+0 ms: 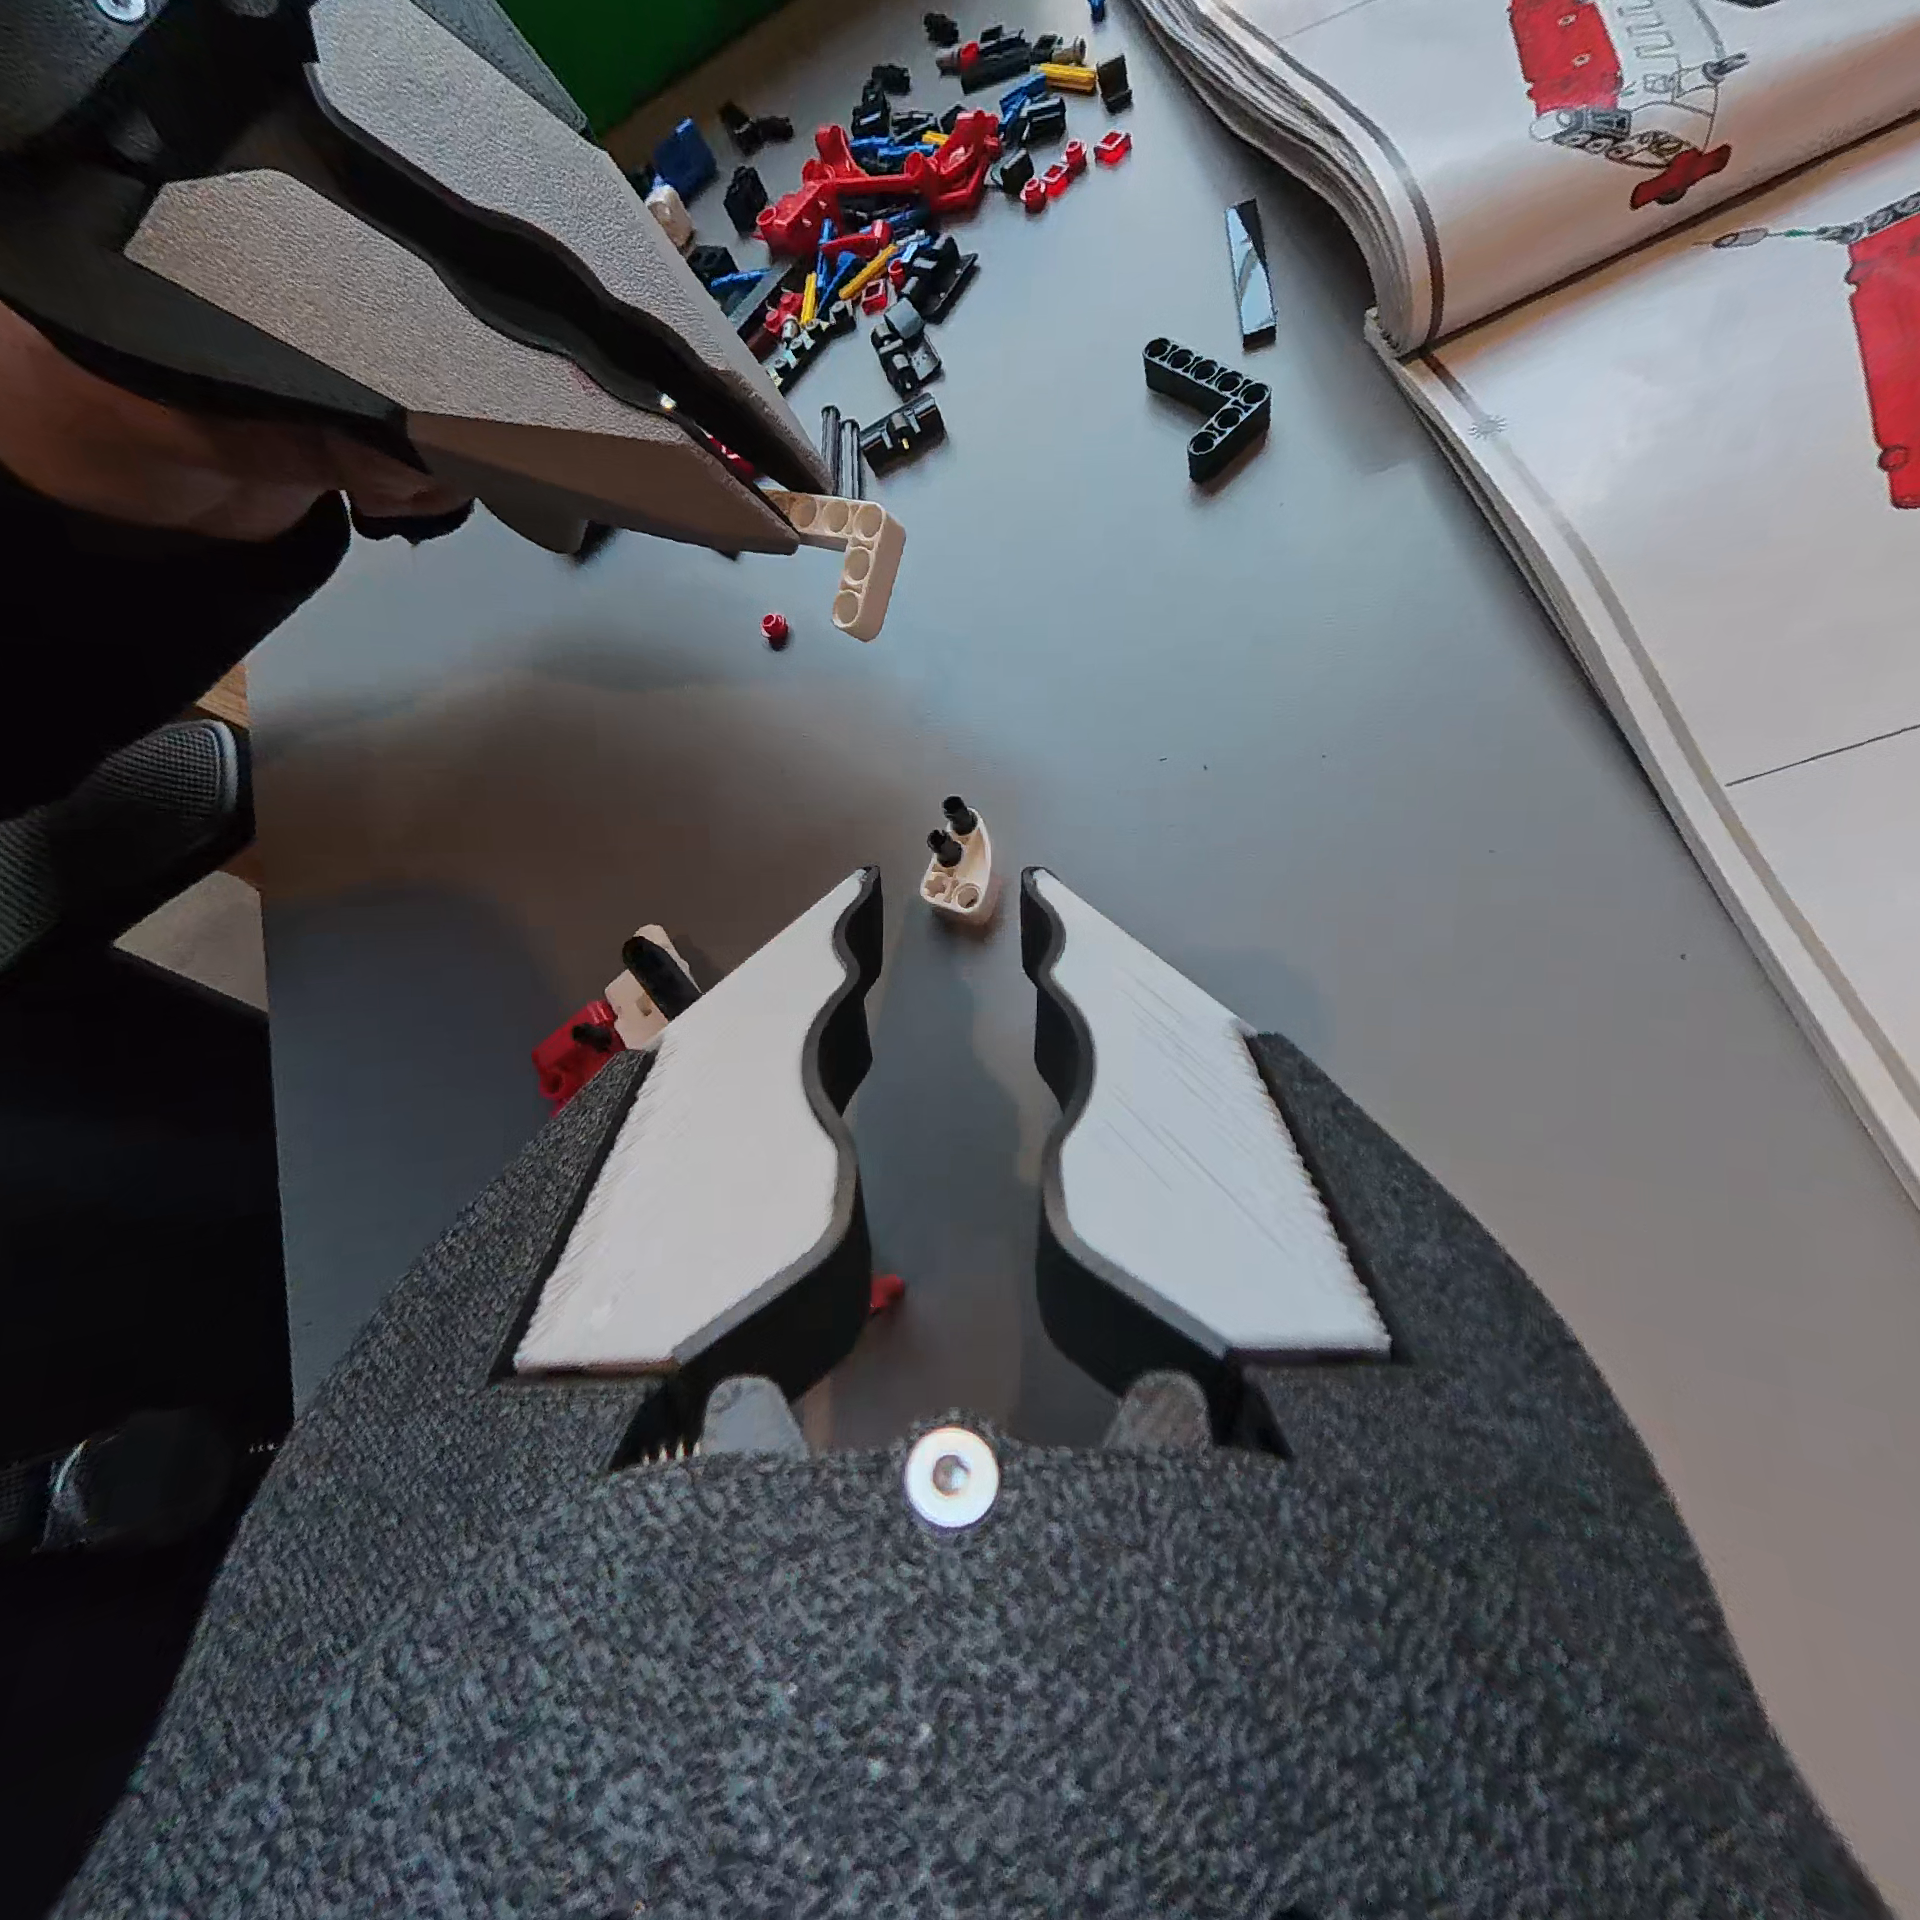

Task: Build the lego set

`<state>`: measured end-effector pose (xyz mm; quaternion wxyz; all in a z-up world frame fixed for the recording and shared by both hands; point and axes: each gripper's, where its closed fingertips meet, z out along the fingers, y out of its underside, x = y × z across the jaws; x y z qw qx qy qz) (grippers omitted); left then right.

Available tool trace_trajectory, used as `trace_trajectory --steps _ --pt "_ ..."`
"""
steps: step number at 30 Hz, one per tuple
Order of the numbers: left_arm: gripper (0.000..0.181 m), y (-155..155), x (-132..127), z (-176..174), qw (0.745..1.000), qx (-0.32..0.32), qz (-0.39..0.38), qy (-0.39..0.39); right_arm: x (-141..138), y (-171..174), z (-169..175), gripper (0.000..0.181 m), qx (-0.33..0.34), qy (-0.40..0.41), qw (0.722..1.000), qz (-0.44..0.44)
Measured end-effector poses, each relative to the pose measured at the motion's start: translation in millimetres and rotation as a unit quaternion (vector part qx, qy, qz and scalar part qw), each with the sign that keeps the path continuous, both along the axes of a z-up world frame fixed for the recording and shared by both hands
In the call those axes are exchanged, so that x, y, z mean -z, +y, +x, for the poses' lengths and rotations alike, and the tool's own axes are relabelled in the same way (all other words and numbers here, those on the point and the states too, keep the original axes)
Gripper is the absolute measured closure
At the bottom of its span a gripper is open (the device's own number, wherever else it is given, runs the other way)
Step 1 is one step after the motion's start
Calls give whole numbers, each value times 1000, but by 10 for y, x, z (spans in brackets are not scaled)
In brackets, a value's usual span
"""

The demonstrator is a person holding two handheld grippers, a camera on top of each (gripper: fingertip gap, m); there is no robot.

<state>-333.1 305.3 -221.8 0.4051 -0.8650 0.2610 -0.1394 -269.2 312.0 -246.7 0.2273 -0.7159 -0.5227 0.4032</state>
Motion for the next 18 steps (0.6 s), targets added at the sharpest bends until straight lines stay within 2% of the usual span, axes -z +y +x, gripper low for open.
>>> trace_trajectory --steps 12,18 --pt "177 19 98 69 1000 12 -18 -2 39 55 78 156 8 -1 1000 -6" --pt "177 37 182 155 999 30 -25 10 80 -14 27 157 -23 -8 1000 3"
